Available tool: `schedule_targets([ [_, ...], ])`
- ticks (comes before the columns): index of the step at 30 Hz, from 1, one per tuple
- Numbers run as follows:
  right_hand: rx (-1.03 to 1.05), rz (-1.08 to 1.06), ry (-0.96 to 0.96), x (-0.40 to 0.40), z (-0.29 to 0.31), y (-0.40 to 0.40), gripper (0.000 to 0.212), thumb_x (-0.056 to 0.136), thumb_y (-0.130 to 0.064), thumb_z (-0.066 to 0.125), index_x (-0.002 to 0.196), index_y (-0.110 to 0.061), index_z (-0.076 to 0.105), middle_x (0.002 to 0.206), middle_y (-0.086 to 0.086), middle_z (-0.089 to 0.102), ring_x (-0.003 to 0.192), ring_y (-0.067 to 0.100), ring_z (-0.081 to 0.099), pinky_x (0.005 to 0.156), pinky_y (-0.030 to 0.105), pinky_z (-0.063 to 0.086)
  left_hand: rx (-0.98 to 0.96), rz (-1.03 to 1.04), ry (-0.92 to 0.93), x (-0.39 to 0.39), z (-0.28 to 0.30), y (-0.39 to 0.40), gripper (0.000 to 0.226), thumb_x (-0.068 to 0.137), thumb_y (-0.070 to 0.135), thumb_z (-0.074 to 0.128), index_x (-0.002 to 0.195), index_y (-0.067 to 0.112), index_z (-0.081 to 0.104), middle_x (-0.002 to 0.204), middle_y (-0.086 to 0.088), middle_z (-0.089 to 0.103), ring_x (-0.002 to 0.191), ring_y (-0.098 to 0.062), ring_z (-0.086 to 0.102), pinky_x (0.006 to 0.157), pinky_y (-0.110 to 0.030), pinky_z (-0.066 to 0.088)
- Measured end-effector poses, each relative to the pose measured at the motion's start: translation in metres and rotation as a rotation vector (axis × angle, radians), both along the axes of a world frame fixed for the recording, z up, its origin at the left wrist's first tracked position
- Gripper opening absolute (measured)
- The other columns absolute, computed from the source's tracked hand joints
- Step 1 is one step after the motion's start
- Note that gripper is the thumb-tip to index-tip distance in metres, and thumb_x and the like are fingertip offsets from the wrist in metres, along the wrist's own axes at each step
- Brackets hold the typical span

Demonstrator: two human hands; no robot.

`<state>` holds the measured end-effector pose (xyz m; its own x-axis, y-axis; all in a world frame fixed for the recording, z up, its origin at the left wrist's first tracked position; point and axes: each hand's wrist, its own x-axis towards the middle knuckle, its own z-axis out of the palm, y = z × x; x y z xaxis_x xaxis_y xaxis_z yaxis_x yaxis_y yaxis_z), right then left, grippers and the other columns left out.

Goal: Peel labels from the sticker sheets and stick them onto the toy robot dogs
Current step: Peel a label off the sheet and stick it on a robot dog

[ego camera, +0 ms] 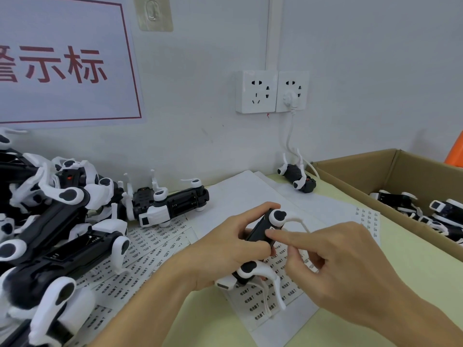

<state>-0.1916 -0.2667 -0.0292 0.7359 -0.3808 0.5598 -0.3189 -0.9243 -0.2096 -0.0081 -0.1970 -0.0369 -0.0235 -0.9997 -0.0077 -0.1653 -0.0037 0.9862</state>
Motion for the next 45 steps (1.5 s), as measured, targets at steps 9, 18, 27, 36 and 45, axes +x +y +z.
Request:
schedule_targets([
  [9,0.264,0.010,-0.205,-0.001,-0.003,-0.006,0.036,0.082,-0.037,0.045,0.066,-0.018,0.071,0.042,0.003,0.033,0.037,0.008,0.027,0.043,0.014,0.020,0.000,0.096,-0.036,0.000,-0.002,-0.002,0.056,0.075,0.022,0.059,0.119,0.057,0.057,0.093,-0.002,0.068,0.076,-0.016,0.062,0.083,-0.037,0.053],
  [18,0.464,-0.102,-0.048,0.009,-0.019,-0.013,0.034,0.090,-0.036,0.046,0.073,-0.017,0.068,0.042,-0.005,0.031,0.043,0.010,0.026,0.044,0.024,0.026,-0.088,0.268,0.000,-0.009,-0.007,-0.007,0.029,0.099,0.021,0.053,0.111,0.047,0.059,0.085,-0.005,0.069,0.070,-0.019,0.068,0.068,-0.030,0.055],
  [27,0.732,-0.019,-0.159,0.017,-0.018,-0.003,0.033,0.085,-0.057,0.044,0.080,-0.038,0.071,0.057,0.015,0.051,0.050,0.015,0.039,0.050,0.031,0.034,-0.122,0.234,0.000,-0.019,-0.009,-0.009,0.022,0.100,0.023,0.047,0.109,0.040,0.058,0.073,0.002,0.061,0.062,-0.019,0.057,0.062,-0.028,0.049],
  [36,1.085,-0.123,-0.167,0.019,-0.019,-0.008,0.059,0.082,-0.065,0.053,0.068,-0.008,0.062,0.051,0.005,0.056,0.033,0.009,0.033,0.036,0.013,0.026,-0.107,0.159,0.114,-0.014,-0.020,-0.011,0.038,0.081,0.031,0.050,0.117,0.042,0.059,0.081,-0.004,0.065,0.069,-0.024,0.060,0.068,-0.034,0.050],
  [45,1.317,-0.092,-0.208,0.021,-0.015,-0.004,0.048,0.095,-0.045,0.058,0.063,-0.010,0.053,0.049,0.004,0.048,0.036,0.012,0.025,0.040,0.020,0.024,-0.096,0.046,0.285,-0.011,-0.028,-0.008,0.052,0.082,0.019,0.051,0.128,0.042,0.057,0.085,-0.003,0.069,0.065,-0.016,0.060,0.059,-0.022,0.050],
])
